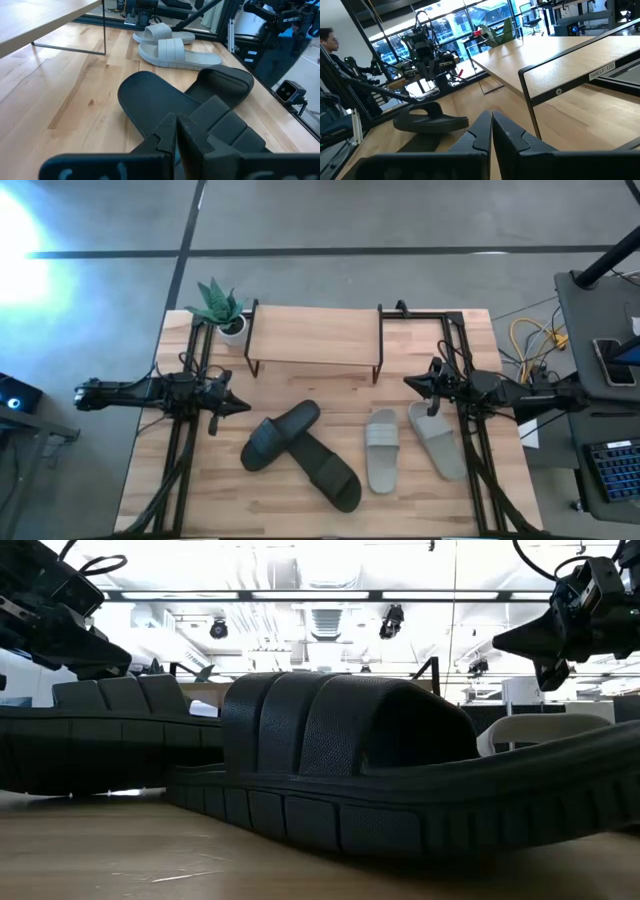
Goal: Pick and place slides into the shelf
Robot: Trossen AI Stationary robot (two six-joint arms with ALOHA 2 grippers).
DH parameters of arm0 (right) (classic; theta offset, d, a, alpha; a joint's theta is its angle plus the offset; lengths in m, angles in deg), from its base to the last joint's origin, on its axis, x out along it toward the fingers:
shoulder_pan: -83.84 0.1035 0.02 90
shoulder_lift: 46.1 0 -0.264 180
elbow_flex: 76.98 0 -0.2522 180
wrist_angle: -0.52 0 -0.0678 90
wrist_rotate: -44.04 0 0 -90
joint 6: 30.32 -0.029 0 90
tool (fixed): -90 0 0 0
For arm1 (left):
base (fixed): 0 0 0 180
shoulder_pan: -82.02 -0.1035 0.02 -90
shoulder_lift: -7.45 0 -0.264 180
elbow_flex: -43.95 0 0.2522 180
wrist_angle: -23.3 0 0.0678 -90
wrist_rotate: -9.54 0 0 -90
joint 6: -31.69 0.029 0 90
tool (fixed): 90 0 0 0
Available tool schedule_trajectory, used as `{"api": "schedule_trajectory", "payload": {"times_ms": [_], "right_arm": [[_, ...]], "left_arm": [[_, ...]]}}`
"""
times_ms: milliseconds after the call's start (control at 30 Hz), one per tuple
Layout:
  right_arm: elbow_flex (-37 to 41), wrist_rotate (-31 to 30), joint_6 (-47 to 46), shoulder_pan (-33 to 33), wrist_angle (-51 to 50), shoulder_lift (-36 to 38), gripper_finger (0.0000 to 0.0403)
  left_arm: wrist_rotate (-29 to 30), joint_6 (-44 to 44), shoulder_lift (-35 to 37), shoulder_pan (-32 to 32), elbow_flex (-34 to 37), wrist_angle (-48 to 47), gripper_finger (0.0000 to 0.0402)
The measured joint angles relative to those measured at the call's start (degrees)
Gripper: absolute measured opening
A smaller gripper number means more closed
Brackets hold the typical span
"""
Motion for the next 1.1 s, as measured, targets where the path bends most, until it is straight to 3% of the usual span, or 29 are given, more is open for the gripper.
{"api": "schedule_trajectory", "payload": {"times_ms": [233, 367, 800, 1100], "right_arm": [[0.0, -0.02, -0.39, -0.01, 0.02, 0.0, 0.0009], [0.0, -0.03, -6.79, -0.01, 0.21, 0.02, 0.0009], [0.04, -0.73, -54.49, 0.01, 3.83, 0.01, 0.0009], [0.04, -7.96, -39.58, 0.01, 27.72, -0.82, 0.0009]], "left_arm": [[-0.01, 0.01, 0.02, -0.02, 0.01, 0.0, 0.0], [0.01, 0.01, 0.0, -0.02, 0.01, 0.0, 0.0], [-0.01, 0.01, 0.02, -0.05, 0.01, 0.0, 0.0], [-0.01, -0.01, 0.02, -0.04, 0.01, 0.0, 0.0]]}}
